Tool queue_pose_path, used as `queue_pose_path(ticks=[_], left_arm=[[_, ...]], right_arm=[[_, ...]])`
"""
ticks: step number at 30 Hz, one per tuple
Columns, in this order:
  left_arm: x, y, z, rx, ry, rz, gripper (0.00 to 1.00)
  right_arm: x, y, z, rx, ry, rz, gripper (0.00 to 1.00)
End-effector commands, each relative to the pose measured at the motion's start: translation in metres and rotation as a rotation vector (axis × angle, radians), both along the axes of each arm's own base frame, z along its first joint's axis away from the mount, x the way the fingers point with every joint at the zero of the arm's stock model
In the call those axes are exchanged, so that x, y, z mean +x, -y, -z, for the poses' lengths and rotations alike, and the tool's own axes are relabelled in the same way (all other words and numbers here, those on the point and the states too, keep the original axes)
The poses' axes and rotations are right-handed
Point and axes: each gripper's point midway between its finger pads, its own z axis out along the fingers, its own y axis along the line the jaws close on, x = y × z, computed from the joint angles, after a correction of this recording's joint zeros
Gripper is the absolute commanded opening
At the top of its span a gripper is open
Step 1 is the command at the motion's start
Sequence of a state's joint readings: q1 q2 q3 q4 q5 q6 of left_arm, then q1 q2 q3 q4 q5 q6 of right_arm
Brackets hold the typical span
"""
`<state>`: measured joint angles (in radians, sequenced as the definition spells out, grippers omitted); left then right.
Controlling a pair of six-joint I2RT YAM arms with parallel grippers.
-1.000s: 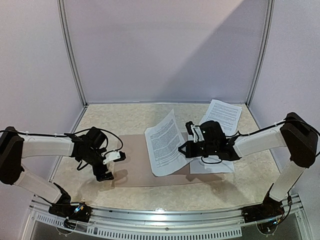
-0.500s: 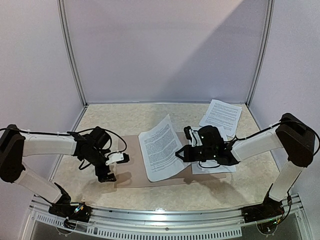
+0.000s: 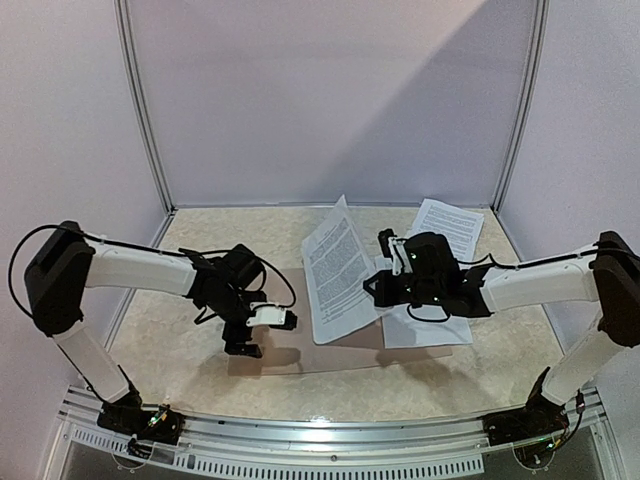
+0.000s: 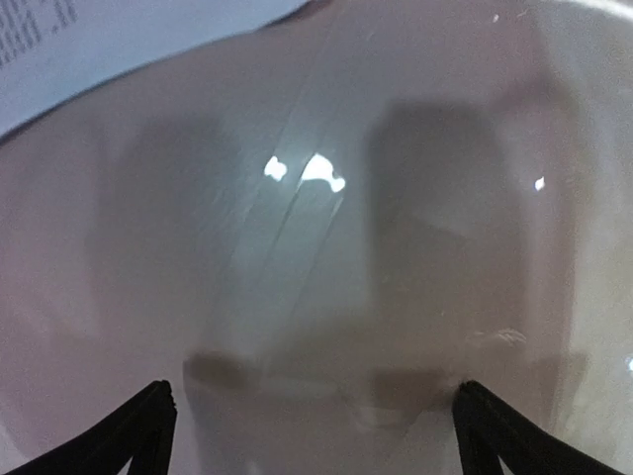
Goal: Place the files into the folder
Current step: Insert the folder to form pockets on the folder.
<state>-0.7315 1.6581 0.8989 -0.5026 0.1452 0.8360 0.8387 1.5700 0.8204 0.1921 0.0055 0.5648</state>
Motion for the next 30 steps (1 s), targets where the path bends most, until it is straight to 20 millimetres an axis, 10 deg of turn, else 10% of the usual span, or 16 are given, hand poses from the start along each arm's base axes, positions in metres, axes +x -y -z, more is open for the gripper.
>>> queue_pose_path(ticks=[1,11,30], left_arm=[[-0.020,-0.001,0.019,0.044,-0.008,0.192,1.00],[-0.065,0.007,0.027,0.118,-0.173,0.287,1.00],[-0.039,0.052,0.010,0.070,-0.180,0.135,0.99]], right_arm=[[-0.009,0.015,0.017,-0.062,-0.029,0.020,0.00],[-0.026,0.017,0.027,0.010,-0.111,0.018,0.00],[-0.020,0.014,0.030,-0.011,-0.167,0.034,0.00]])
